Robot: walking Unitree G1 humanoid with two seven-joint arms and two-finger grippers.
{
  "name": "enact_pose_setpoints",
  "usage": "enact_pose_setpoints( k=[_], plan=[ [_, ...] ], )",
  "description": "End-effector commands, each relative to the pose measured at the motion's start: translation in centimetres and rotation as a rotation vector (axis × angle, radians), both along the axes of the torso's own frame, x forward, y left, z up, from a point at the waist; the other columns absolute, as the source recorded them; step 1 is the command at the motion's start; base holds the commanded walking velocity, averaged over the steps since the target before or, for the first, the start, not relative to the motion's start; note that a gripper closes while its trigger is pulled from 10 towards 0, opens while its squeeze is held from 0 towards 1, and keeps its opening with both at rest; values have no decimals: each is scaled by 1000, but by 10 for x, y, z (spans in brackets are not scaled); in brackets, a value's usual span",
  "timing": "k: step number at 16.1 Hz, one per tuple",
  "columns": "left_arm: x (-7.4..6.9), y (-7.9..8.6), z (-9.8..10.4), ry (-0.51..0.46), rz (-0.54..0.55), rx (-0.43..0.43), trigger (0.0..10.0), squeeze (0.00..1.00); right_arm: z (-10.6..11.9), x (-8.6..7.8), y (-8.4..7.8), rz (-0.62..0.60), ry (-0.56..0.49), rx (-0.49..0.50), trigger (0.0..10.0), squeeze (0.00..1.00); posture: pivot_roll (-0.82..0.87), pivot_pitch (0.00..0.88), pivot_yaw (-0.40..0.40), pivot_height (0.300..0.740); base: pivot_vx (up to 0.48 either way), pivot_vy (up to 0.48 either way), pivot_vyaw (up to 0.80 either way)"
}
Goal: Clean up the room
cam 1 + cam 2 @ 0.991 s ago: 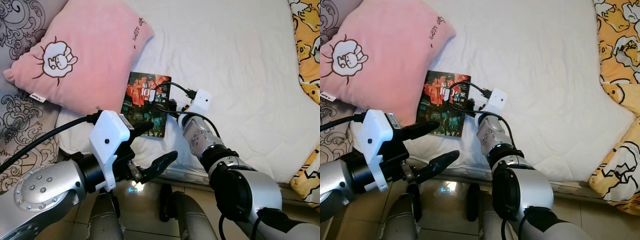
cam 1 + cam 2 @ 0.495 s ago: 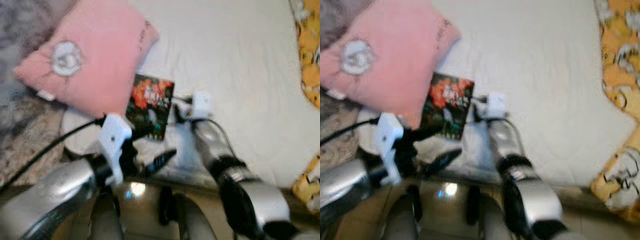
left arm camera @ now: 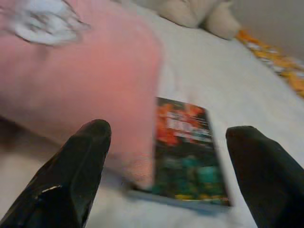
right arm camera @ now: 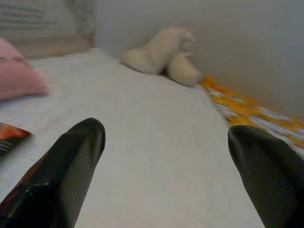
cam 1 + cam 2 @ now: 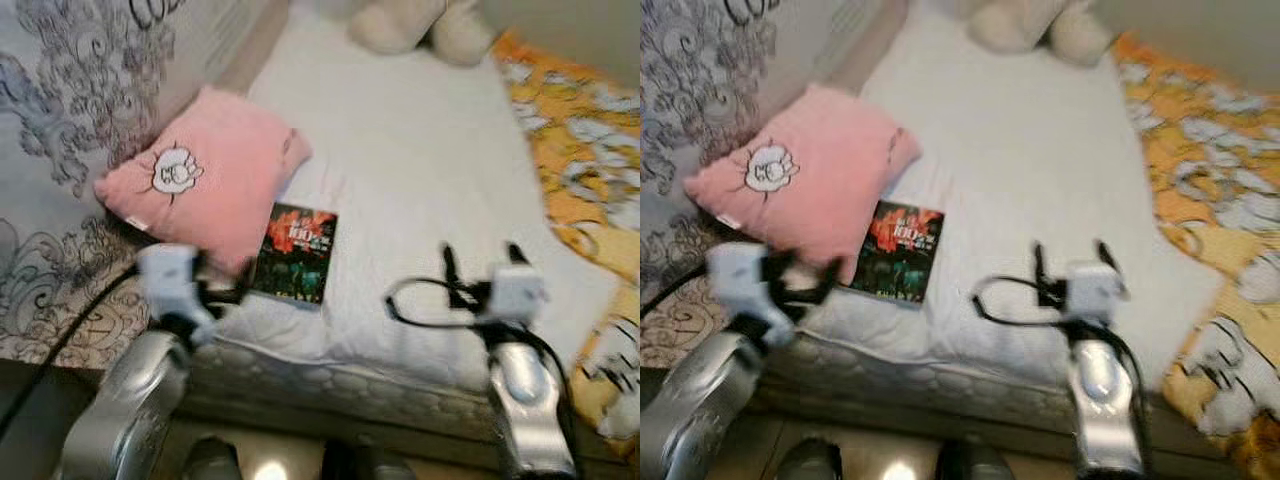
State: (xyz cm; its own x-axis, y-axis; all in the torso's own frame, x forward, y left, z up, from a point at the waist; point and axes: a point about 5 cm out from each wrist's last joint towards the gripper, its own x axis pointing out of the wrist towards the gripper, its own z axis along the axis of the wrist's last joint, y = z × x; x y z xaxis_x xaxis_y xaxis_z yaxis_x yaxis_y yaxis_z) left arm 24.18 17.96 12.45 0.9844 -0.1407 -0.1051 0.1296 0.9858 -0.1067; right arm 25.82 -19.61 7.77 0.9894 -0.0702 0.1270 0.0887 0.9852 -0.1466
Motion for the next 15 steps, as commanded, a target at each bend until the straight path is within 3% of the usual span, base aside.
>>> enact_pose_setpoints(
  k=[1, 5, 9, 12, 14, 15],
  plan=[
    [6, -3, 7, -60, 25, 39, 10000, 0, -11, 1, -14, -68, 41, 14, 10000, 0, 110, 0, -116, 722, 0, -480, 0],
    [27, 8, -5, -82, 200, 153, 10000, 0, -20, -2, -9, -46, 131, 52, 10000, 0, 80, 0, -104, 722, 0, -480, 0],
    [40, -8, -1, -140, 131, 180, 10000, 0, -25, 6, 12, 74, 141, 46, 10000, 0, 78, 0, -92, 722, 0, -480, 0],
    [41, -4, -4, -157, 153, 215, 10000, 0, -21, 7, 17, 75, 123, 56, 10000, 0, 75, 0, -76, 722, 0, -480, 0],
    [31, 1, -11, -165, 159, 234, 10000, 0, -5, -5, 11, 54, 16, 80, 10000, 0, 66, 0, -75, 722, 0, -480, 0],
    [29, -2, -10, -174, 139, 238, 10000, 0, -4, -7, 9, 45, 11, 90, 10000, 0, 66, 0, -75, 722, 0, -480, 0]
  ],
)
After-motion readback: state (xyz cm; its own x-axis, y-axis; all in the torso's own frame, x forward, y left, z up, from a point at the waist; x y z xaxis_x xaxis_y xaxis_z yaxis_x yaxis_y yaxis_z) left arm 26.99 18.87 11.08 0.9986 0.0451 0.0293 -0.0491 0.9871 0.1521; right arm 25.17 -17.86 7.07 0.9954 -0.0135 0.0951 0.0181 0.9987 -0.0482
